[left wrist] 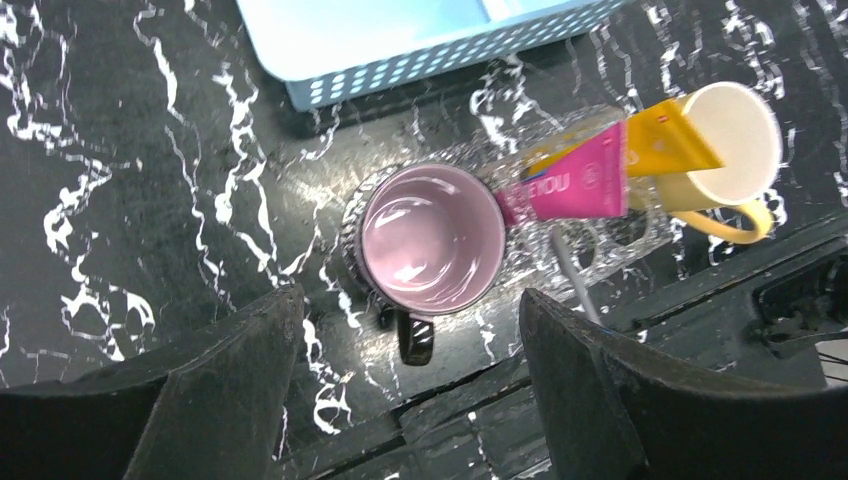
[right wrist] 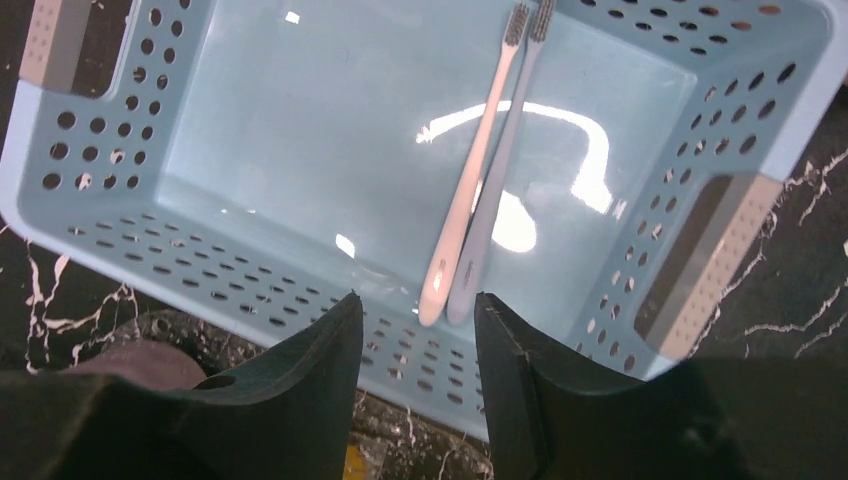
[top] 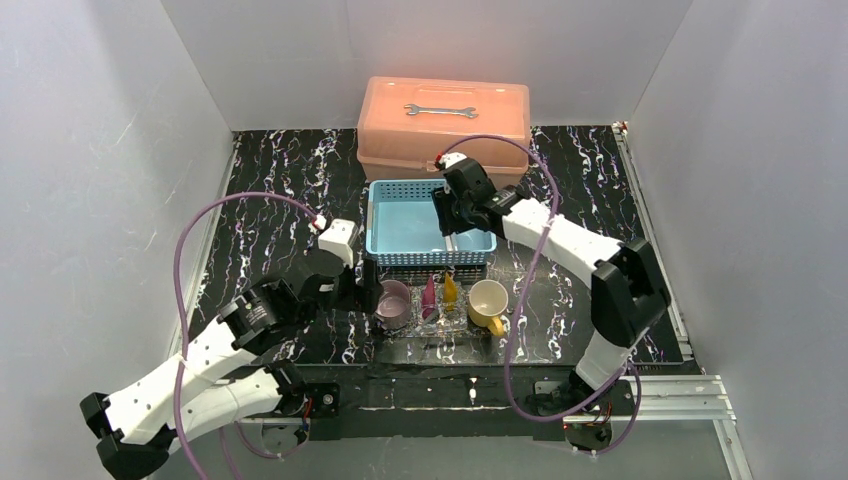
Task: Prepare toiletry sets of a toothbrush and toothpaste on the tray
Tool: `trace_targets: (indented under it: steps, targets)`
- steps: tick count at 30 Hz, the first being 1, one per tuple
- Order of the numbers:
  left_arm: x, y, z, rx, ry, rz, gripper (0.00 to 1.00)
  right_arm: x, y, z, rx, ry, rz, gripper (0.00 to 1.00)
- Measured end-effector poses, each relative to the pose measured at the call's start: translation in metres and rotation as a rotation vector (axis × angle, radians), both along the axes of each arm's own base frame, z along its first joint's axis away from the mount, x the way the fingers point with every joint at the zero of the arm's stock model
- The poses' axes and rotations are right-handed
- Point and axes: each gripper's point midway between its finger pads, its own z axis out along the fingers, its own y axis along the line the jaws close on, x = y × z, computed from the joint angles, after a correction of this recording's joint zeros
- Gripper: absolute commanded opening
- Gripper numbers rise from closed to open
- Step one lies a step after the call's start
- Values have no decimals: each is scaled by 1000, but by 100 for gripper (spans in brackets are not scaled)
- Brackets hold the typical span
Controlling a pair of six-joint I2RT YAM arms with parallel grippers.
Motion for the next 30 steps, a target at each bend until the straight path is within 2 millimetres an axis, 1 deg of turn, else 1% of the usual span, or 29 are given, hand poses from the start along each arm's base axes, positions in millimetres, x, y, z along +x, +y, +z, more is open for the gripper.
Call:
trace_targets:
  steps: [4, 7, 12, 16, 18, 21, 26, 30]
  targets:
    - [-1, 11, -20, 8, 57, 22, 78, 18, 10, -12, -17, 14, -7, 47]
    - [-5, 11, -29, 7, 90, 13, 78, 28, 13, -27, -41, 35, -12, 46]
    - [-11, 7, -31, -1, 113, -13, 79, 40, 19, -56, -88, 80, -13, 46]
    - [-17, 10, -29, -4, 118, -29, 82, 46, 17, -75, -125, 109, -21, 46]
    - [-20, 14, -26, 0, 116, -35, 83, 48, 16, -80, -139, 121, -25, 46]
    - [-23, 18, -18, -4, 94, -47, 84, 58, 20, -83, -138, 117, -32, 45]
    - [-27, 24, -12, -15, 61, -59, 84, 66, 20, -89, -141, 121, -41, 45]
    - [-27, 25, -12, -13, 57, -63, 84, 70, 19, -97, -147, 133, -47, 45]
